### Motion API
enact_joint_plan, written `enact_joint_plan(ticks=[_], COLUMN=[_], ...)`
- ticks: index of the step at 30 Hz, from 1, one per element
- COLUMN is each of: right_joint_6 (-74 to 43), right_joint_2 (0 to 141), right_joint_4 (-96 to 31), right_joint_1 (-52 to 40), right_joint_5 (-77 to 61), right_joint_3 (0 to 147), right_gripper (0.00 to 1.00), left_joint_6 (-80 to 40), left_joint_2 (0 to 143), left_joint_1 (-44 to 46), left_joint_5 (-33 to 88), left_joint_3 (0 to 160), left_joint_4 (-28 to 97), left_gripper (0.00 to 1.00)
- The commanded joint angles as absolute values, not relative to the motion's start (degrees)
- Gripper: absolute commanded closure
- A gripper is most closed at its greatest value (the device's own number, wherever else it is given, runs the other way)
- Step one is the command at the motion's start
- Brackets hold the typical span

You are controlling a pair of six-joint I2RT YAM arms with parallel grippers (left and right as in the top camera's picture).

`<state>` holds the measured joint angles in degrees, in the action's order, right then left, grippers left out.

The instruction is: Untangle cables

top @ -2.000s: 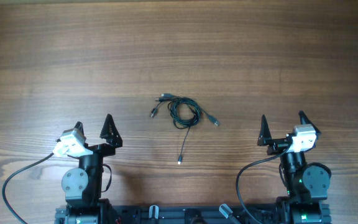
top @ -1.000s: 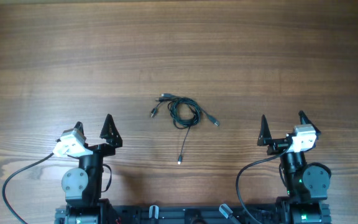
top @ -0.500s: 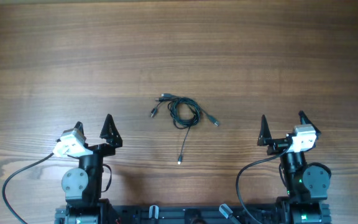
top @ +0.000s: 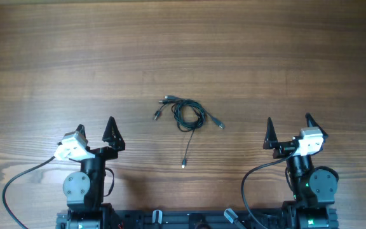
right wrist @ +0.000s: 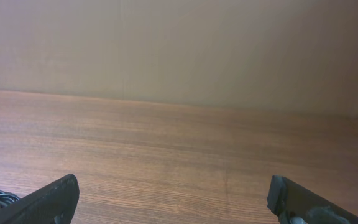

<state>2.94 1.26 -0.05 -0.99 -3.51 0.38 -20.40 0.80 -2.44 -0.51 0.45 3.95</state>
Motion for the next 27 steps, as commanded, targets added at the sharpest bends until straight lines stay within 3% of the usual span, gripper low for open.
enact_joint_plan(ticks=[1, 13, 27], right_joint_6=[3.6, 3.6, 3.6], right_joint_2=[0.6, 0.6, 0.6], right_joint_4=[0.0, 0.0, 0.0], right_joint_1=[-1.1, -1.1, -1.1], right_joint_5=[-3.0, -3.0, -3.0], right_joint_3=[0.3, 0.3, 0.3], right_gripper=[0.00, 0.00, 0.00], left_joint_6=[-20.2, -20.1, -16.6], left_joint_2=[1.3, 14.6, 47.5], left_joint_1=[-3.0, -3.0, -1.8], left_joint_5=[-0.4, -0.3, 8.8], left_joint_3=[1.1, 14.7, 51.7], left_joint_4=[5.7, 16.9, 40.8], left_gripper=[0.00, 0.00, 0.00])
